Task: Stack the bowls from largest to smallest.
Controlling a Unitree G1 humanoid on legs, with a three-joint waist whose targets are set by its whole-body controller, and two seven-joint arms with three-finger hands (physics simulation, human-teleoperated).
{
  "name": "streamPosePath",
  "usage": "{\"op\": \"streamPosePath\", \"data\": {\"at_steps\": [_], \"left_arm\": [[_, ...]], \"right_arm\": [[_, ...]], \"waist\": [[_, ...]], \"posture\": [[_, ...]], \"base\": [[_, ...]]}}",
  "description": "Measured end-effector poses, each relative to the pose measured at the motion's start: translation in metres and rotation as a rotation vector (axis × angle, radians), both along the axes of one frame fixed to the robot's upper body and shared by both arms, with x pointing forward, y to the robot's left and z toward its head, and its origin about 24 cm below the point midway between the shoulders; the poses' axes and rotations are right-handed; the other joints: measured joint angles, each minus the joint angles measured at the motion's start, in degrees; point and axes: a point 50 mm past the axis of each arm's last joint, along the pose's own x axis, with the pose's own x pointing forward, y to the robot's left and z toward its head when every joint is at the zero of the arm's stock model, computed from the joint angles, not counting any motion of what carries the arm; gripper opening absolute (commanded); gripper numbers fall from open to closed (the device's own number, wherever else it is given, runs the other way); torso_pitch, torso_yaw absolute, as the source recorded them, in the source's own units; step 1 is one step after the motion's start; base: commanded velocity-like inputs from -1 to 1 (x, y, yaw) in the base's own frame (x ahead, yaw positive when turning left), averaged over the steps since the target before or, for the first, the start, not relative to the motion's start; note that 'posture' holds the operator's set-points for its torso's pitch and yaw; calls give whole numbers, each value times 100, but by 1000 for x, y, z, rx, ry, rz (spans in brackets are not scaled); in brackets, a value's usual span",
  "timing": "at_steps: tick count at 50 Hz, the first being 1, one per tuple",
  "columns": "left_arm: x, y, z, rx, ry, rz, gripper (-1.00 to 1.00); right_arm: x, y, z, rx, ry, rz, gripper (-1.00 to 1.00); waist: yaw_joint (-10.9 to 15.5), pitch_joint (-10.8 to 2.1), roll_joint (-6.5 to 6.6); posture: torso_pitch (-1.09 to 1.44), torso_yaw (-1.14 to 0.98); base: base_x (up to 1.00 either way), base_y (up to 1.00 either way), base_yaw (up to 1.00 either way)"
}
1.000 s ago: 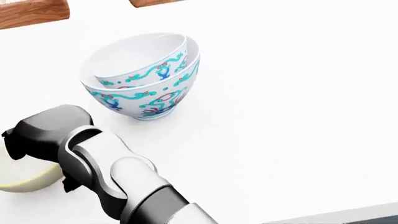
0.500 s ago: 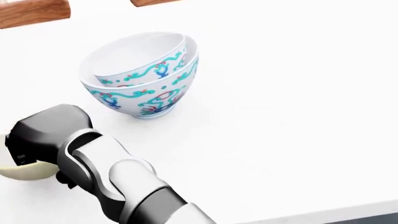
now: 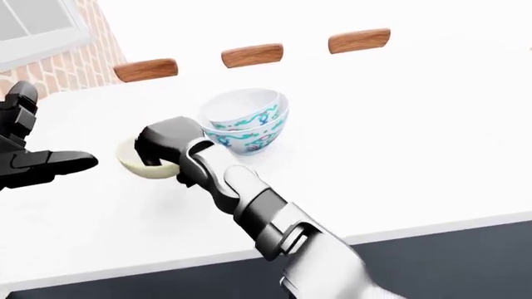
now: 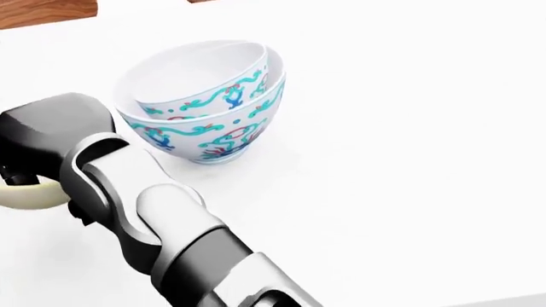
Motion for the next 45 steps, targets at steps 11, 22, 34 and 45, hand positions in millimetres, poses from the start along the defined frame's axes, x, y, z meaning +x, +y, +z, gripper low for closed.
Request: {"op": "streamPosePath", "data": {"at_steps": [11, 22, 34, 45], "left_arm": [[0, 0, 3, 4, -7, -1, 100], [-1, -4, 7, 10, -12, -8, 100], [1, -8, 5, 11, -5, -17, 100], [0, -10, 6, 18, -9, -16, 100]], "right_arm": [[0, 3, 32, 58, -61, 10, -100], [11, -13, 81, 116, -140, -35, -100], [26, -46, 121, 142, -206, -110, -100], [37, -80, 134, 115, -205, -183, -100]], "waist": [[-19, 55, 4], [-27, 123, -12], [-21, 196, -52], [-25, 238, -80]], "posture": [[-24, 0], [-24, 0], [-24, 0], [-24, 0]], "base": [[0, 0, 0], [0, 0, 0], [0, 0, 0], [0, 0, 0]]}}
